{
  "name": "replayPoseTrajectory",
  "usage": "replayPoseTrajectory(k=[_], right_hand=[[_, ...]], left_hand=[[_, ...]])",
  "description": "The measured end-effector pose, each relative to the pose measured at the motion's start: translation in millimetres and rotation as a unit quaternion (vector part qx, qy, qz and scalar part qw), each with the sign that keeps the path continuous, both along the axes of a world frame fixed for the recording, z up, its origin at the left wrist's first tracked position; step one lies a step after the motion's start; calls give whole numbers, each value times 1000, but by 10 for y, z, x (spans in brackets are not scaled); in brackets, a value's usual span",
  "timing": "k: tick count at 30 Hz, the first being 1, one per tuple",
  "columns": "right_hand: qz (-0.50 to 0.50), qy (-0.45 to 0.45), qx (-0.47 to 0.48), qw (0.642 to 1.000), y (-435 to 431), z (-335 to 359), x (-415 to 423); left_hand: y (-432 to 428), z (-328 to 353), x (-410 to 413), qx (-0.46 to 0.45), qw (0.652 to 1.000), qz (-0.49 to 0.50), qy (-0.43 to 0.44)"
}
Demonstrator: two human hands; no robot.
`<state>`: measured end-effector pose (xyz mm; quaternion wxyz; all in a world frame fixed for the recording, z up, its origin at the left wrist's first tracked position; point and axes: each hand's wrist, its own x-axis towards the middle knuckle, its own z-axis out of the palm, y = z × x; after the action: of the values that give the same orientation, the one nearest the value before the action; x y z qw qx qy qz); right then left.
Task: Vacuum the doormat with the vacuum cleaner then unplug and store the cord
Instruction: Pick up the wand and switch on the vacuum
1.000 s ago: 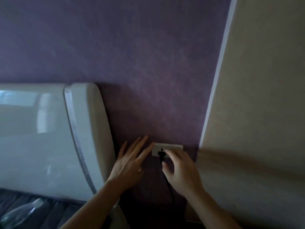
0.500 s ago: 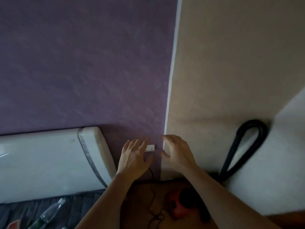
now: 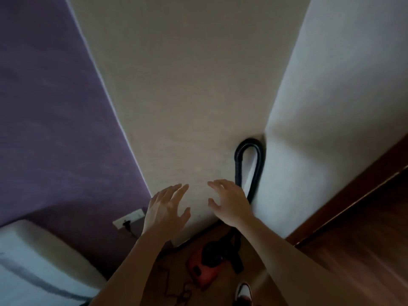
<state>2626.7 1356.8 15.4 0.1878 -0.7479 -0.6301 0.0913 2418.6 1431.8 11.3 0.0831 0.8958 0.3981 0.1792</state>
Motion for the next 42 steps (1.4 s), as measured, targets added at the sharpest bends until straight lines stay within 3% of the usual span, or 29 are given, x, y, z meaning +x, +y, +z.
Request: replayPoseTrajectory(k=[15,20,27,33,40,42], right_hand=[[-60,57,-28,996,716,-976,2121],[-54,92,-41,993,1054,-1414,2354],[-65,118,-51,990,1415,-1772,2406],[-80,284,-38,955,1511,-1954,2368],[-58,283,-40,957,1304,-1901,2335],[-55,288,-49,955,1193,-1876,2302]], left_hand=[[943,-1011,2191,-25,980,-110,162],[1161,-1285,2544,-94,984,-44,144],[1244,-1437,2691,-93,987,-40,125],[1257,-1441,2716,-109,985,-47,123],[1181,-1361,2665,-99,986,-88,104],[1157,-1340,2674,-185,976,-88,67]])
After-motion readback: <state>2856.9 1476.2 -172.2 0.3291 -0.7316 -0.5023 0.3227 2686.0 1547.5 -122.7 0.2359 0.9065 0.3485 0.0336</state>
